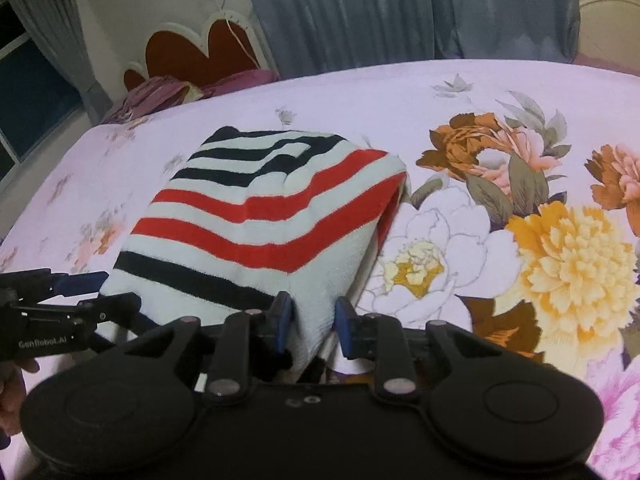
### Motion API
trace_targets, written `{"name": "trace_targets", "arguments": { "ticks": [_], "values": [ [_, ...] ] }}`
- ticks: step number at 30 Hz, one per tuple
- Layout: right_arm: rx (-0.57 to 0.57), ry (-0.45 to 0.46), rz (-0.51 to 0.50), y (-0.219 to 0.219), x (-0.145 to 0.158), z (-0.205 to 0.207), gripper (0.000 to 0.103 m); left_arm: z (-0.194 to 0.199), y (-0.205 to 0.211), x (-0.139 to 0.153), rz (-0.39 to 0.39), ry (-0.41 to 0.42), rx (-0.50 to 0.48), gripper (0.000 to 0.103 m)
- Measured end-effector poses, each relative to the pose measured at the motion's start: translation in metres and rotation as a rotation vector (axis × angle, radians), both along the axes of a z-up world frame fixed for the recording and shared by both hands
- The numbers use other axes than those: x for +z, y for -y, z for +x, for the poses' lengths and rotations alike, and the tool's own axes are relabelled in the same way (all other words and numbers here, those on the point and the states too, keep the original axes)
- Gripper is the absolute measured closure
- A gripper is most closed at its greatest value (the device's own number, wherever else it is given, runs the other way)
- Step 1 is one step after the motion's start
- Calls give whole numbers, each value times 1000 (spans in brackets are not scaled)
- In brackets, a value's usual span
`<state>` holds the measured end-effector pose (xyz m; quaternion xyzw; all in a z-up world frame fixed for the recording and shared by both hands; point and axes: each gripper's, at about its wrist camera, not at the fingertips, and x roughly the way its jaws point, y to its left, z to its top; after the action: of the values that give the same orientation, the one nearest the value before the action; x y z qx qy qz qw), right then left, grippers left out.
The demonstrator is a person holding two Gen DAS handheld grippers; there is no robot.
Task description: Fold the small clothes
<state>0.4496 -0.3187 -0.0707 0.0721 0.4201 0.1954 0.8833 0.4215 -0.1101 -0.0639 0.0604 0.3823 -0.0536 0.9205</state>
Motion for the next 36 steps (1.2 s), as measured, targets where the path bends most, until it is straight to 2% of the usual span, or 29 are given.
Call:
{"name": "trace_targets", "arguments": {
  "ticks": [3, 5, 8, 11, 13, 22, 24, 26, 27, 28, 29, 32, 36],
  "values": [
    [40, 63, 38, 3, 25, -15, 81, -12, 9, 5, 8, -11, -26, 44],
    [97, 85, 22, -6, 31, -23, 82, -16, 15, 0, 9, -35, -26, 44],
    [174, 81, -44, -22, 26, -34, 81, -23, 21, -14, 15, -99, -19, 44],
    [237, 54, -175, -36, 4, -39, 90, -28, 30, -30, 70, -105, -21, 44],
    [239, 66, -188, -42, 3, -40, 90, -28, 34, -29, 93, -103, -24, 44],
    [230, 60, -182, -43, 4, -38, 89, -26, 33, -24, 90, -106, -22, 44],
    [212, 62, -153, -39, 10, -37, 84, -28, 29, -12, 51, -79, -13, 44],
    [134, 90, -76, -24, 22, -38, 61, -29, 19, 3, 8, -33, 6, 40],
    [103, 88, -30, -16, 25, -36, 46, -27, 15, 8, -4, -20, 12, 32],
    [64, 74, 36, -4, 26, -32, 45, -24, 10, 13, -13, 1, 18, 17],
    [26, 48, 91, 7, 24, -27, 45, -20, 6, 17, -21, 19, 23, 15],
    [-76, -21, 206, 32, 13, -12, 45, -3, -8, 19, -61, 13, 28, 15],
    [-135, -126, 328, 51, -9, 7, 39, 29, -33, 3, -218, -86, 32, 15]
  ]
}}
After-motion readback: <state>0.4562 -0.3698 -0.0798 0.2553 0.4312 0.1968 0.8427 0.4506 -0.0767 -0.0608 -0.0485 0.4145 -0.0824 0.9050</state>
